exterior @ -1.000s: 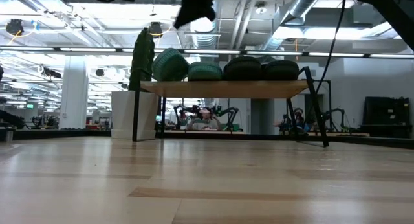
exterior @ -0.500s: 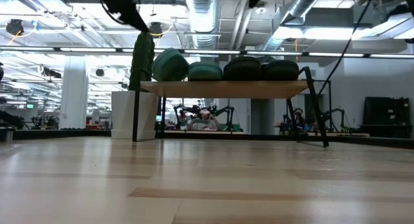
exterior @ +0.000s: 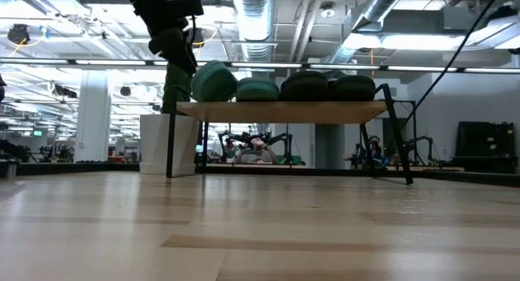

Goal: Pick and place slides into the shelf
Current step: Adjust the slippers on the shelf

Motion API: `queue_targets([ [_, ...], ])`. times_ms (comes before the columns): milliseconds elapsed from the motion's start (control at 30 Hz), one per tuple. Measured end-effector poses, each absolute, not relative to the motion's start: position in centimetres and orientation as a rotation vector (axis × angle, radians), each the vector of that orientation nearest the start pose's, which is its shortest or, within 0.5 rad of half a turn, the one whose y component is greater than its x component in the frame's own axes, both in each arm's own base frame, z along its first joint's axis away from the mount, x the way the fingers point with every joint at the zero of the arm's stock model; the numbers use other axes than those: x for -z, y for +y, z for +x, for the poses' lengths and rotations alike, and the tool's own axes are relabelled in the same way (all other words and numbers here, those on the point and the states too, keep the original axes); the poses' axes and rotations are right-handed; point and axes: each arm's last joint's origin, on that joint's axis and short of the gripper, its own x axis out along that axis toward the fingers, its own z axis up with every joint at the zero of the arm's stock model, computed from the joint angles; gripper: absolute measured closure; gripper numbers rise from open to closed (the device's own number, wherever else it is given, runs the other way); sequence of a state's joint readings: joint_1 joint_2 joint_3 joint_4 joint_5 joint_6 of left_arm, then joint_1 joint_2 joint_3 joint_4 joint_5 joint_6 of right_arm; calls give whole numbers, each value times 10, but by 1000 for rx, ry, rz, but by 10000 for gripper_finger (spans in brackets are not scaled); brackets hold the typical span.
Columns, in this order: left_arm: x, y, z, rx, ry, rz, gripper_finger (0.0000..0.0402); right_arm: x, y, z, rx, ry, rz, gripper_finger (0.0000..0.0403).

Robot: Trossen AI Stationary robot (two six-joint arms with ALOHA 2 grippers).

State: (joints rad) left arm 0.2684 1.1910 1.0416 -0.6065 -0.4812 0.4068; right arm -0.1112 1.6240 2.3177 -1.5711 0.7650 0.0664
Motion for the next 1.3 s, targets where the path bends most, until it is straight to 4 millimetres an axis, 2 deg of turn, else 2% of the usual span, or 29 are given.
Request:
queue_targets([
  [133, -306, 77, 231, -534, 909, 471, 145, -506, -46, 229, 831, 826, -259, 345],
  [367, -310, 72, 235, -566, 808, 339, 145, -506, -46, 228, 813, 841, -292, 345],
  [500, -309, 63, 237, -515, 822, 392, 145, -506, -46, 228, 805, 849, -308, 345],
  [667, -312, 59, 245, -645, 794, 468, 145, -506, -46, 228, 803, 851, -313, 345],
  [833, -313, 66, 246, -770, 802, 516, 145, -506, -46, 228, 803, 851, -313, 345],
  [1000, -312, 81, 243, -814, 823, 494, 145, -506, -46, 228, 803, 851, -312, 345],
  [1300, -311, 101, 239, -726, 806, 411, 145, -506, -46, 228, 803, 851, -312, 345],
])
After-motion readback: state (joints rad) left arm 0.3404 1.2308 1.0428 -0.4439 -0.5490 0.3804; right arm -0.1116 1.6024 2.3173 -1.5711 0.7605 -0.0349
